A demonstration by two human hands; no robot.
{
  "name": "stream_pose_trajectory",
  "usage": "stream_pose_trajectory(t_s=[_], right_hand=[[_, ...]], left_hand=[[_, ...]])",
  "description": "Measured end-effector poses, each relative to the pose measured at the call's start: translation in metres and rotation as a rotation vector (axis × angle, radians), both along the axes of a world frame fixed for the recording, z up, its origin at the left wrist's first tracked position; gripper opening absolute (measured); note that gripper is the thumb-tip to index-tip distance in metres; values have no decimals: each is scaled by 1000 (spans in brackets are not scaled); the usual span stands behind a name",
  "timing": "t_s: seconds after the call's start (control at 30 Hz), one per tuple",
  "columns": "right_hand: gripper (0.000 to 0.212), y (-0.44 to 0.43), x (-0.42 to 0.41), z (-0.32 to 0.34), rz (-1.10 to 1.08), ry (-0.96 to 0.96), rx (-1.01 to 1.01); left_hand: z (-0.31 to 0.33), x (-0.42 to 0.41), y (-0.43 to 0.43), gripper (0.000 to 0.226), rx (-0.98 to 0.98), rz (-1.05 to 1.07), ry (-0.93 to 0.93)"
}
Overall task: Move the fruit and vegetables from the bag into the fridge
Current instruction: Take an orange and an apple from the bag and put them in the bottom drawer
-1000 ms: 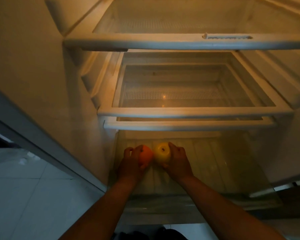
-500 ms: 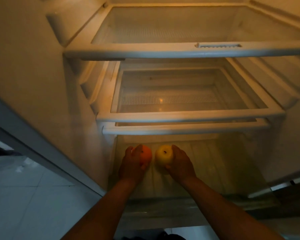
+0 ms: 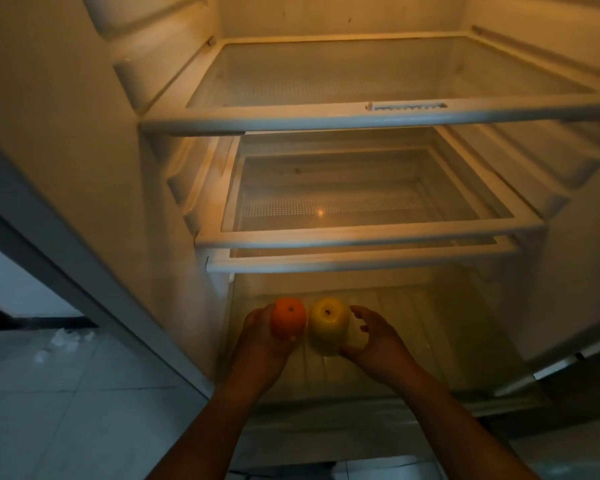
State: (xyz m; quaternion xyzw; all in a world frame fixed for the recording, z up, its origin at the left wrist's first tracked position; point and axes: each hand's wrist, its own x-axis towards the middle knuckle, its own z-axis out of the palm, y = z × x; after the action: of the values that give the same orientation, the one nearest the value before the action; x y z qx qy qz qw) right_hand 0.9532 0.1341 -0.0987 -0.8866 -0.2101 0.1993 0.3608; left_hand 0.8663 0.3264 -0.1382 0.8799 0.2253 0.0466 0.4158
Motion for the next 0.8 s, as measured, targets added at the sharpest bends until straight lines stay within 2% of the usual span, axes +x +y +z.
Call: stream_pose_trajectory(t_s=[0.07, 0.17, 0.37, 0.6, 0.8], right_hand=[[74, -5, -7, -5, -18, -2, 10], [75, -8, -20, -2, -30, -28, 1], [69, -14, -58, 8, -60, -151, -10], [52, -14, -134, 34, -144, -260, 83], [54, -31, -210, 40, -187, -265, -6]], left_hand=[[13, -6, -7, 38, 10, -7, -49], [24, -19, -12, 54, 66, -28, 18], [55, -45, -8, 53, 172, -213, 11], [88, -102, -2, 55, 107, -402, -91], [88, -145, -8, 52, 172, -574, -129]])
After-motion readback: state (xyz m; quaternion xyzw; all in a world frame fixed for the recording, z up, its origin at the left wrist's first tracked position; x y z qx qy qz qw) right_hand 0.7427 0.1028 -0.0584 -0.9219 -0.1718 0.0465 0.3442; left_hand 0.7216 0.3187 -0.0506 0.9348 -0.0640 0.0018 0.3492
